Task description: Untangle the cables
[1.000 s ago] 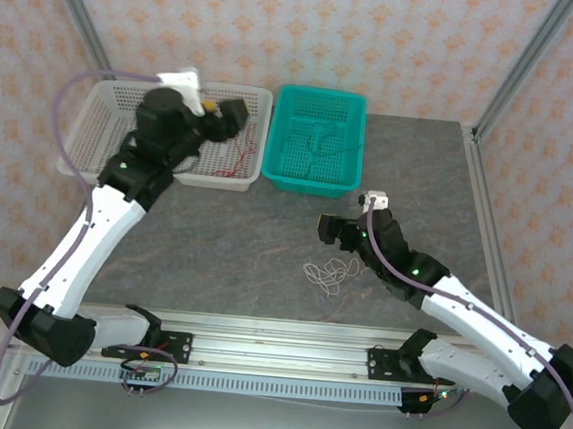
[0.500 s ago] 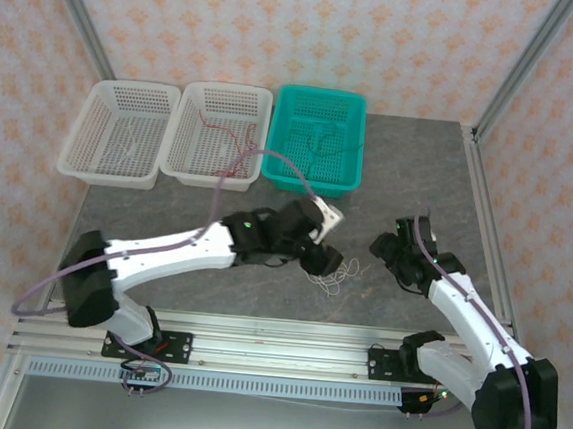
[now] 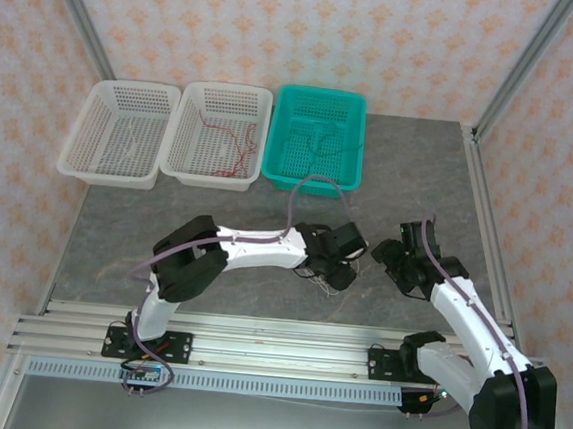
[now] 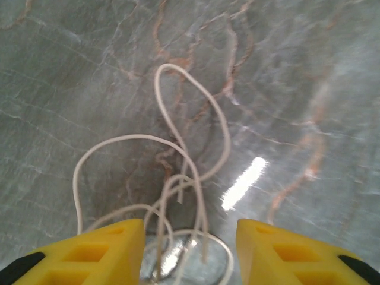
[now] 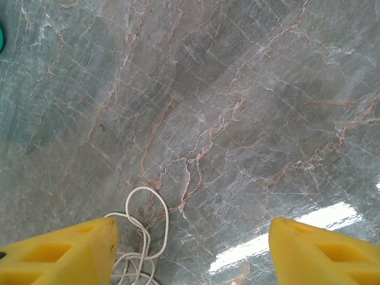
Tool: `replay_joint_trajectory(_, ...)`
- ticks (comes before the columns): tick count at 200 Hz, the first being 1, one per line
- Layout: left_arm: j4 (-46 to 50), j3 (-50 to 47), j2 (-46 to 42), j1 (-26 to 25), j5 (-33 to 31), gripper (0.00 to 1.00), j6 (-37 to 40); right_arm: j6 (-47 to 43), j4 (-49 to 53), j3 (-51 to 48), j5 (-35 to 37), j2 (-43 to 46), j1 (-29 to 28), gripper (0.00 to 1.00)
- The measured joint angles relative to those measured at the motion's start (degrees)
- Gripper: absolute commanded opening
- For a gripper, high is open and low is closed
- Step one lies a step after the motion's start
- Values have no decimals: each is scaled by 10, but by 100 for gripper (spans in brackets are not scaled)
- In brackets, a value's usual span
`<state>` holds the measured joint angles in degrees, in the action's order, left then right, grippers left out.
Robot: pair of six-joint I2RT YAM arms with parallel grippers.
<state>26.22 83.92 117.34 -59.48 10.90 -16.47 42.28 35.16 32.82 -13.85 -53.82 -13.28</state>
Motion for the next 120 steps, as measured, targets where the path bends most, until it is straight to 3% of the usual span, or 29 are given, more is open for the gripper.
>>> replay_joint_trajectory(50, 6, 7, 12, 4, -54, 44, 14, 2, 0, 0, -9, 7, 0, 67)
replay_joint_trajectory(85, -10, -30, -49, 25, -47, 44, 0, 8, -1, 0, -12, 7, 2, 67)
replay_joint_trajectory(120, -37, -43, -84, 53, -23, 25, -20, 15, -5, -3, -15, 7, 2, 66)
